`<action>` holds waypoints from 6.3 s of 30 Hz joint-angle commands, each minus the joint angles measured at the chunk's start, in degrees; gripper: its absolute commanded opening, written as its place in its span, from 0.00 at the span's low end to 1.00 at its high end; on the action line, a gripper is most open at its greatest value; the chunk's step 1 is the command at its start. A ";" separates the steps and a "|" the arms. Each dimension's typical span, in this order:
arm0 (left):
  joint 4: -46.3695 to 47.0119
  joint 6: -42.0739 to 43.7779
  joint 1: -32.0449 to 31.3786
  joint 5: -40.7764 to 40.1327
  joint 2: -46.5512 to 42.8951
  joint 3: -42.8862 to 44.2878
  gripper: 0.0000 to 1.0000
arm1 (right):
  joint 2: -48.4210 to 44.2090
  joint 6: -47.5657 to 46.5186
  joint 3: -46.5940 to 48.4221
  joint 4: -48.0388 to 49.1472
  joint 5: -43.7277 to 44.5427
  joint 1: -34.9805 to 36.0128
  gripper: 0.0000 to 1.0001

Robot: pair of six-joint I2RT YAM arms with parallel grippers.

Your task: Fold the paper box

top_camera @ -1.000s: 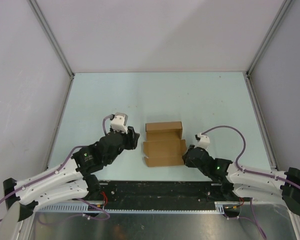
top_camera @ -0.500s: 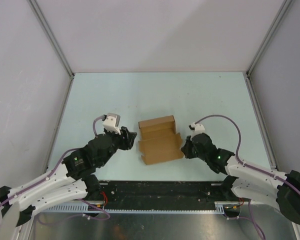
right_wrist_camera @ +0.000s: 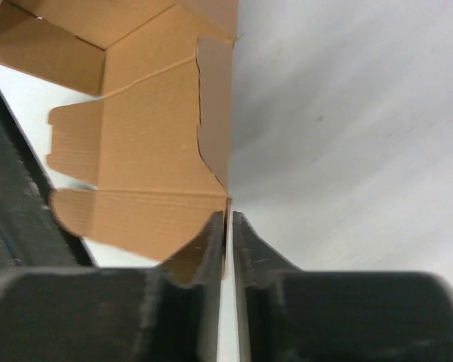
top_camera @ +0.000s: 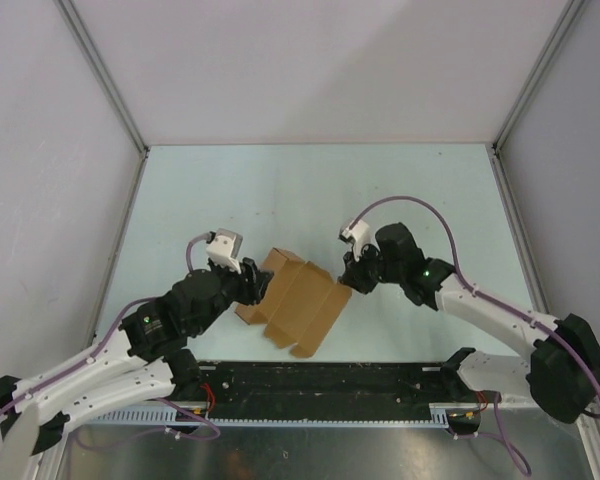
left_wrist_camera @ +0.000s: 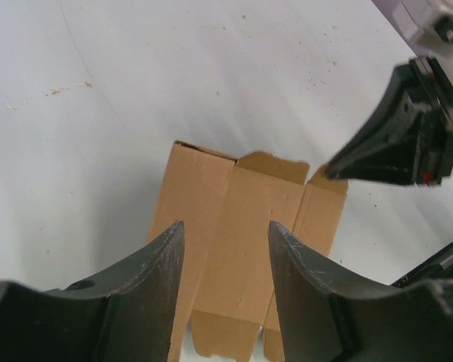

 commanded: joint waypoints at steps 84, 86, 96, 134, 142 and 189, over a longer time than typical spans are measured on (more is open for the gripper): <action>8.29 8.91 0.54 -1.62 33.35 7.16 0.43 | -22.25 70.86 -34.25 8.53 32.02 5.63 0.69; 8.55 9.09 0.63 -1.79 34.58 6.98 0.42 | -22.86 70.86 -34.60 8.53 32.02 5.54 0.69; 10.40 8.04 0.63 -0.92 37.75 5.22 0.40 | -23.30 70.77 -35.13 8.53 31.58 5.10 0.69; 4.25 15.77 -2.27 -3.72 43.27 12.16 0.68 | -25.41 69.81 -36.01 7.47 30.70 4.75 0.70; -0.75 15.50 -5.70 -15.05 51.37 16.38 0.66 | -27.69 69.55 -36.62 6.60 30.44 4.58 0.70; -7.00 16.30 -1.57 -26.40 56.21 19.73 0.40 | -38.16 63.40 -31.54 -3.93 28.41 1.68 0.70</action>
